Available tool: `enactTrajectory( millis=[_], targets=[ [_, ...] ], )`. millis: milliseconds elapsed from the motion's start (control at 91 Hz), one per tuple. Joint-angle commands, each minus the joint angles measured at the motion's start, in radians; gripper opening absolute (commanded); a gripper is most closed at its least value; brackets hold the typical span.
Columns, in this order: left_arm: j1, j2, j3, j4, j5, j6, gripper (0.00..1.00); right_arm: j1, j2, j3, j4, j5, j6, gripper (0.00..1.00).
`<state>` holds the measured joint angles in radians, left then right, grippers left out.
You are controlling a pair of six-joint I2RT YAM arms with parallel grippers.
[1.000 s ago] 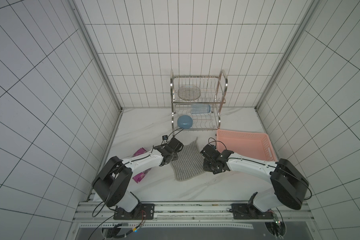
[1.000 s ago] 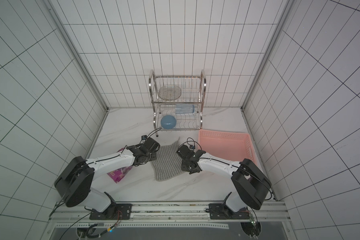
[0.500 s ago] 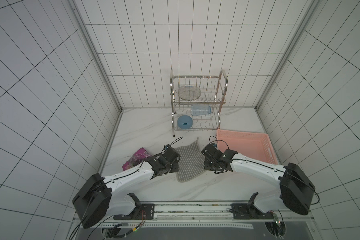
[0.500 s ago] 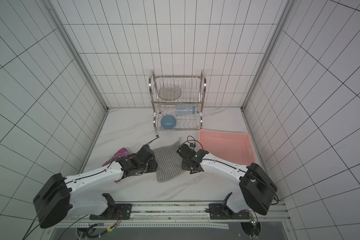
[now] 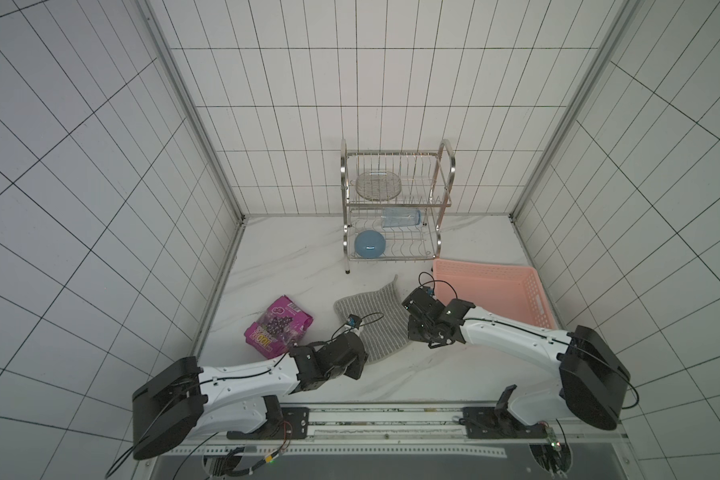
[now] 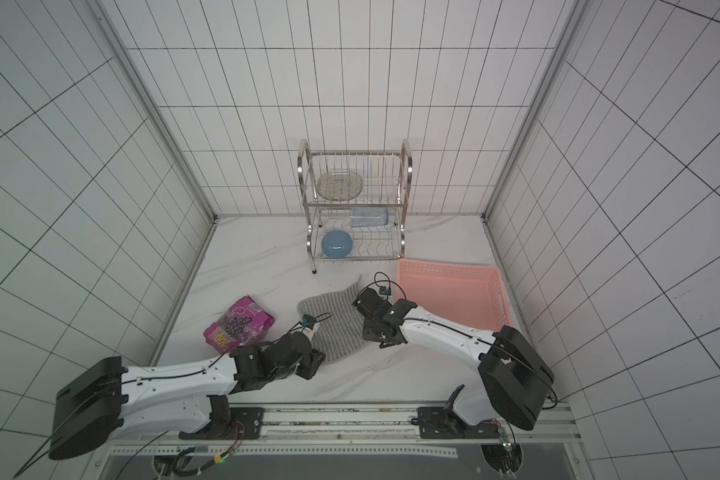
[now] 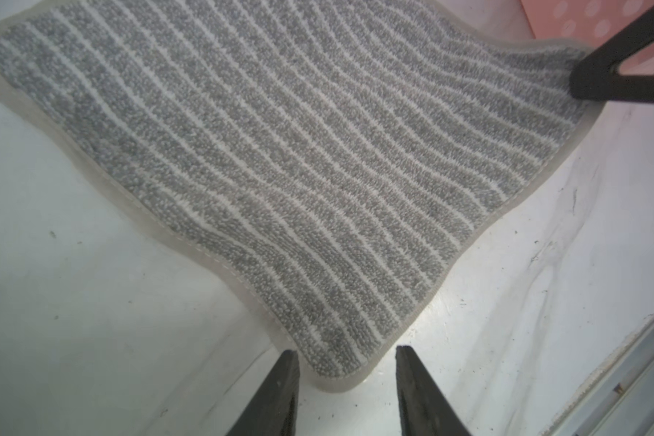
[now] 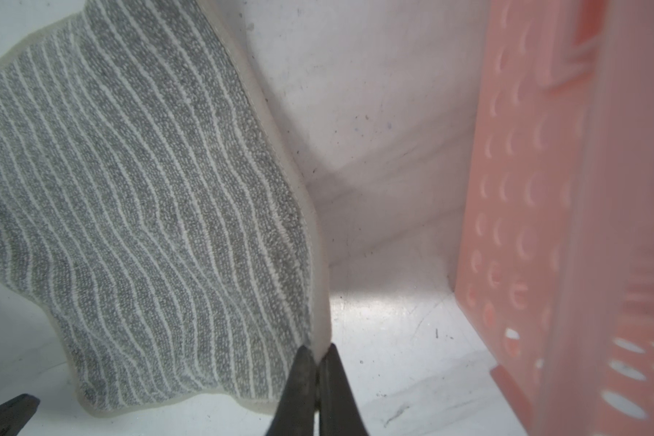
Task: Fold the square dishcloth
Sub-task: Flatten out the cleaning item at the center of the board.
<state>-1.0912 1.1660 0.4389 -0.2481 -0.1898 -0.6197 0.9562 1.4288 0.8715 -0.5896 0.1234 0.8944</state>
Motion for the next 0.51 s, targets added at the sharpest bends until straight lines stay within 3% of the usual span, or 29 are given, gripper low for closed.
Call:
enactTrajectory(
  millis=[0,143,495],
  targets=[
    [-0.045,0.060,0.026,0.042,-0.090,0.078,0.44,0.010,-0.015,-0.013,-0.027,0.014,0.014,0.07],
    [-0.090,0.132,0.080,-0.024,-0.152,0.078,0.41,0.004,-0.021,-0.014,-0.031,0.012,0.013,0.07],
    [-0.106,0.156,0.107,-0.074,-0.120,0.038,0.45,-0.014,-0.043,-0.023,-0.044,0.016,0.002,0.07]
  ],
)
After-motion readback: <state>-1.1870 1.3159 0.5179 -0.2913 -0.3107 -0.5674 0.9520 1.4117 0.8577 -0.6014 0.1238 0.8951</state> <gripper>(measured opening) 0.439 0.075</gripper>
